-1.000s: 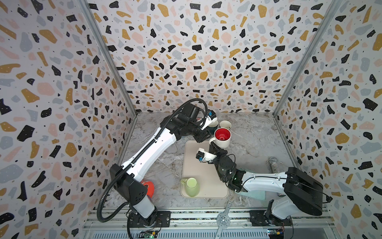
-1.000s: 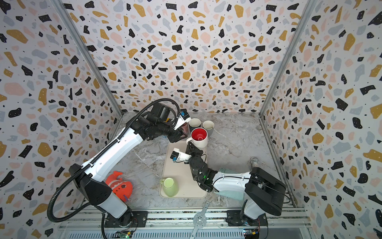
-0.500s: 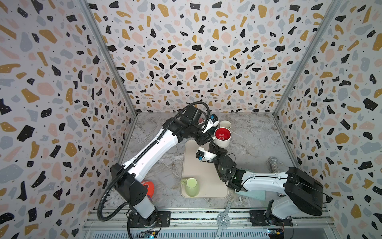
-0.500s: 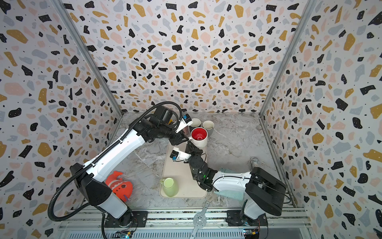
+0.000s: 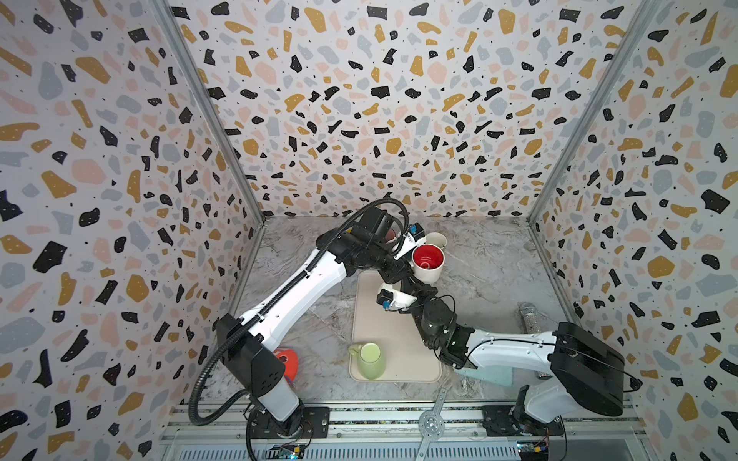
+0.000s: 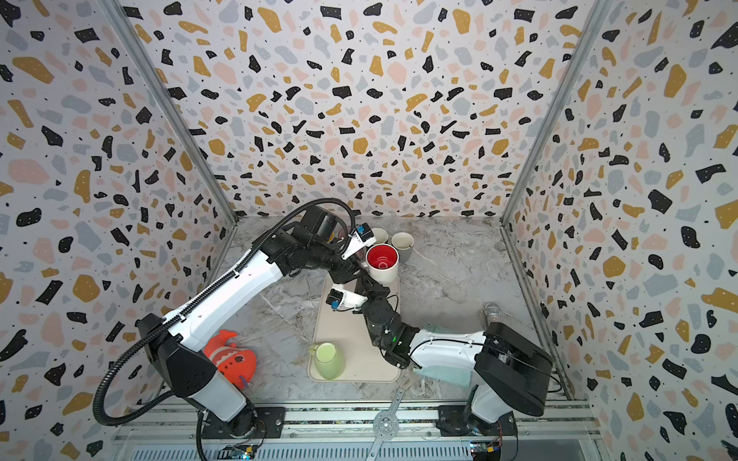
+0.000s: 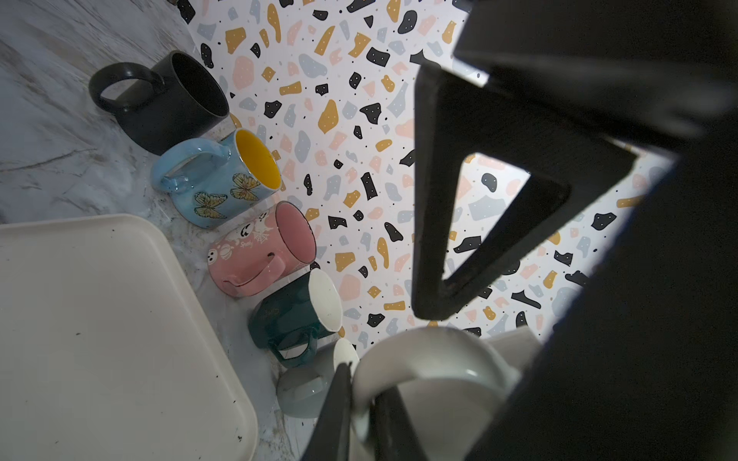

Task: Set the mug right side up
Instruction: 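Close the left gripper on the white mug's handle, then open and withdraw the right gripper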

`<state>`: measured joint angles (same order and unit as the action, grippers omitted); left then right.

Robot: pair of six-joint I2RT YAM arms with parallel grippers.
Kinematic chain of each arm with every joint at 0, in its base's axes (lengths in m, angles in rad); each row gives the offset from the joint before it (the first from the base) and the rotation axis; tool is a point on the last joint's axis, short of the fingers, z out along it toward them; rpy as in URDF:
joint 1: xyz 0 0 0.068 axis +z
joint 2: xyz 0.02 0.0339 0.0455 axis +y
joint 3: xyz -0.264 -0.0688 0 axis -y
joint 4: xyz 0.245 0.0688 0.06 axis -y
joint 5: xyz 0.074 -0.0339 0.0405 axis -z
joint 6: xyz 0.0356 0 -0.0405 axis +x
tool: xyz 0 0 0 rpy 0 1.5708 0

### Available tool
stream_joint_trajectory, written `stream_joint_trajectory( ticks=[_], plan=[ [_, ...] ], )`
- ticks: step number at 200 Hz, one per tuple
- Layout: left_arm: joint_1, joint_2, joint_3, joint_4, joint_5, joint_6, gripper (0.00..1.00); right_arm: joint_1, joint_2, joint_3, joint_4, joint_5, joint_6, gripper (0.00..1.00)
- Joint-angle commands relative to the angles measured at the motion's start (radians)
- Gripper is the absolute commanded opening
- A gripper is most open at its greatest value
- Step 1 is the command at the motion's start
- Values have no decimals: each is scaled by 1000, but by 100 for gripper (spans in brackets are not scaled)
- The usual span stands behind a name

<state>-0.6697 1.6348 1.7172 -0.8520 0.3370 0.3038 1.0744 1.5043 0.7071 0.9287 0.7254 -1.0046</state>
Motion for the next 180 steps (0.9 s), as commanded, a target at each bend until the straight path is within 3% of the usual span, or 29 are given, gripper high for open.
stream_joint_trajectory(
  ticks=[1, 94, 110, 141, 180],
  plan=[
    [-5, 14, -9, 17, 16, 11, 47, 3, -47, 51, 94, -1, -19, 0],
    [-7, 40, 10, -9, 38, 10, 33, 10, -44, 45, 130, -1, -42, 0],
    [-7, 40, 10, -9, 37, 11, 27, 10, -44, 42, 134, 1, -42, 0],
    [-7, 45, 12, -13, 36, 8, 0, 10, -46, 37, 140, 5, -43, 0],
    [-7, 53, 17, -5, 14, -13, 0, 9, -55, 29, 132, 27, -39, 0]
  ],
)
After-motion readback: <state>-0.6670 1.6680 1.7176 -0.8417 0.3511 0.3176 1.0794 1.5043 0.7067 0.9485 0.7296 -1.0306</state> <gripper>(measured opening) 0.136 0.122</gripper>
